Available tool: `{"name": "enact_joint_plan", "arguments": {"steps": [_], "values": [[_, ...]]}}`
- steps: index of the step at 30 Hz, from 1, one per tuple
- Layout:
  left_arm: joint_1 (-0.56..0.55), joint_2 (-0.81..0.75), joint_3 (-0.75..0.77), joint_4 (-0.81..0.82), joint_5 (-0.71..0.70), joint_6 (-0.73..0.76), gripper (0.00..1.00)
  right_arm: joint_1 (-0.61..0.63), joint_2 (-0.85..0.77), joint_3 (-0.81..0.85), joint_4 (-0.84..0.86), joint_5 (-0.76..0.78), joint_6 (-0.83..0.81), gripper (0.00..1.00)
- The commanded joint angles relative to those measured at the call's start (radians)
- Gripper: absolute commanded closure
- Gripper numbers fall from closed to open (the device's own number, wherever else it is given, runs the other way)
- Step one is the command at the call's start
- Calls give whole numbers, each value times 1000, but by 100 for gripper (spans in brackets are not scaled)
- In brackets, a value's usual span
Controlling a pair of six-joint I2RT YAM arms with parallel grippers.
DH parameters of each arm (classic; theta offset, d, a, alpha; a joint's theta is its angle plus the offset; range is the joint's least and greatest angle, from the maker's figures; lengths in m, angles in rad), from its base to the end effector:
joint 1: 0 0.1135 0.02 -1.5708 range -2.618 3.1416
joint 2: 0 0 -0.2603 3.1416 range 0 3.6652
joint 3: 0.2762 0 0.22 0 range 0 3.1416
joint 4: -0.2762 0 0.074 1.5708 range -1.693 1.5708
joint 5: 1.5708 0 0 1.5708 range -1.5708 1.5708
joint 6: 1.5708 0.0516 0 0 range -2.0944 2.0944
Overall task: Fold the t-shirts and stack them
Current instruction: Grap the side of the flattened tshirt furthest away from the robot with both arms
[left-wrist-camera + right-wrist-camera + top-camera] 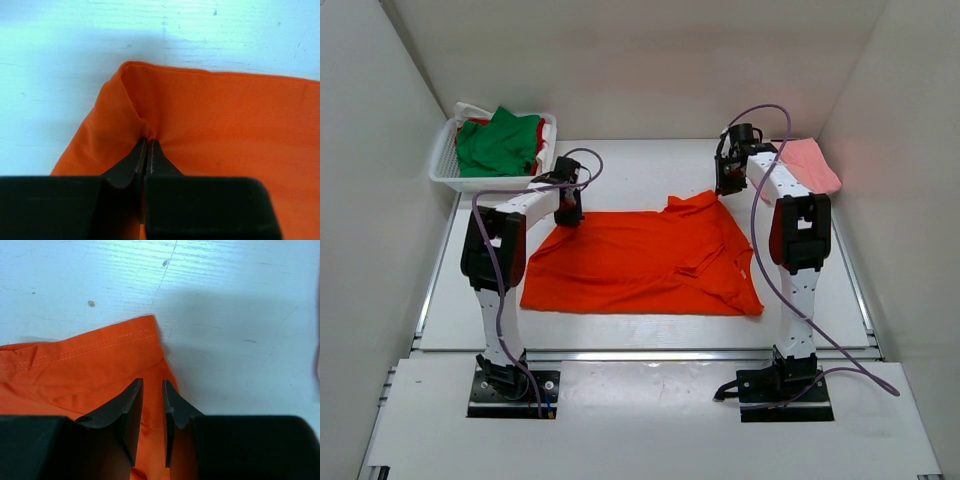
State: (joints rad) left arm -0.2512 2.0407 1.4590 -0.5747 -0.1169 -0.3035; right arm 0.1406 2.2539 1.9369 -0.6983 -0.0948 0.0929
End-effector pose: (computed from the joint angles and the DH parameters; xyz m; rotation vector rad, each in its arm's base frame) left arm 0.3871 -0.0931 0.1648 -0.1042 2.7099 -0.0035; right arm 0.4649 0.0707 0.1999 -0.0969 2.5915 0.2083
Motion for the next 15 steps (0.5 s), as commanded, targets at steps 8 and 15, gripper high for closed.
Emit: {"name": "enact_joint_plan", "arguments": {"steps": [8, 15], "values": [[41, -139, -31, 13, 74, 7, 92, -10, 45, 51, 71, -49, -15, 73], [50, -148, -35, 16, 109, 1, 81, -9, 105, 74, 112, -131, -13, 65]]}}
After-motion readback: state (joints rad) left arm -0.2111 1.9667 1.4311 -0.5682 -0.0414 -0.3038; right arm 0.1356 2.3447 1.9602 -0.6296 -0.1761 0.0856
